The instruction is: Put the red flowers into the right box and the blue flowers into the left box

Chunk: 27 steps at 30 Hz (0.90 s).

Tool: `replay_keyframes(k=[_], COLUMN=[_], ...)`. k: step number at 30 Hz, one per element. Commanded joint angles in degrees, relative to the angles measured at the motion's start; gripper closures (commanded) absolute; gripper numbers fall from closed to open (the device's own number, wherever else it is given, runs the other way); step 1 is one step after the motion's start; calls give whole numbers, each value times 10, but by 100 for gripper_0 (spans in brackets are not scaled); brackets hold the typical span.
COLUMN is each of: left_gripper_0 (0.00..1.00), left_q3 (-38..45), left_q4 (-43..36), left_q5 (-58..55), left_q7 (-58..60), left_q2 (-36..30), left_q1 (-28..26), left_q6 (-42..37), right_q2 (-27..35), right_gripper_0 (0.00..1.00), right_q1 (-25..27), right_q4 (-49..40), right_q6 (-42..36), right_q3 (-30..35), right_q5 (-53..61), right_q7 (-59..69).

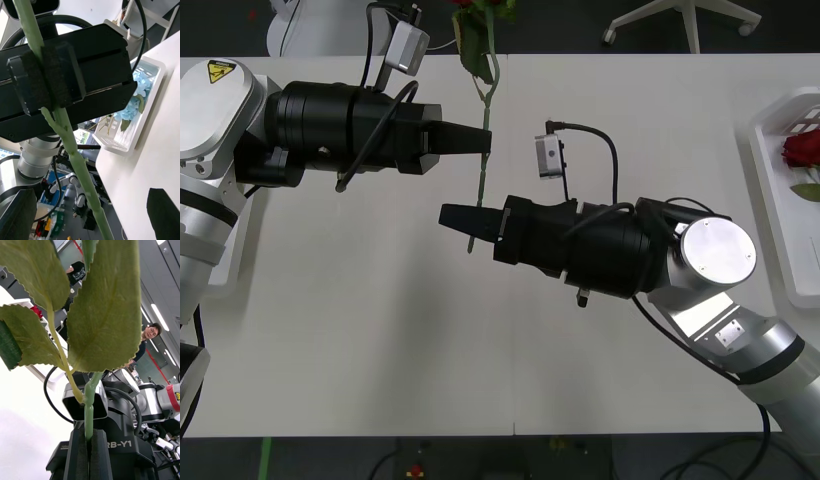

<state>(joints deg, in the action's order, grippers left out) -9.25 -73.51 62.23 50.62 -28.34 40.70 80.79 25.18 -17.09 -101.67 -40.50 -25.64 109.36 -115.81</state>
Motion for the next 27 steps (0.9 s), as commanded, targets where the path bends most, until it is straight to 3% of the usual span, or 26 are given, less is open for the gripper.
replay_keyframes(k=[1,20,27], left_gripper_0=[100,100,100], left_q3=[-5,-5,-5], left_q4=[-21,-21,-21], left_q5=[-9,-9,-9], left_q7=[-4,-4,-4], left_q2=[4,4,4], left_q1=[-5,-5,-5], left_q6=[-5,-5,-5], right_q2=[-28,-55,-63], right_gripper_0=[15,16,29], right_q1=[7,7,6], right_q4=[-12,-12,-12], right_q6=[10,24,31], right_q3=[-7,-8,-8], right_q5=[-21,-46,-54], right_q7=[-6,6,14])
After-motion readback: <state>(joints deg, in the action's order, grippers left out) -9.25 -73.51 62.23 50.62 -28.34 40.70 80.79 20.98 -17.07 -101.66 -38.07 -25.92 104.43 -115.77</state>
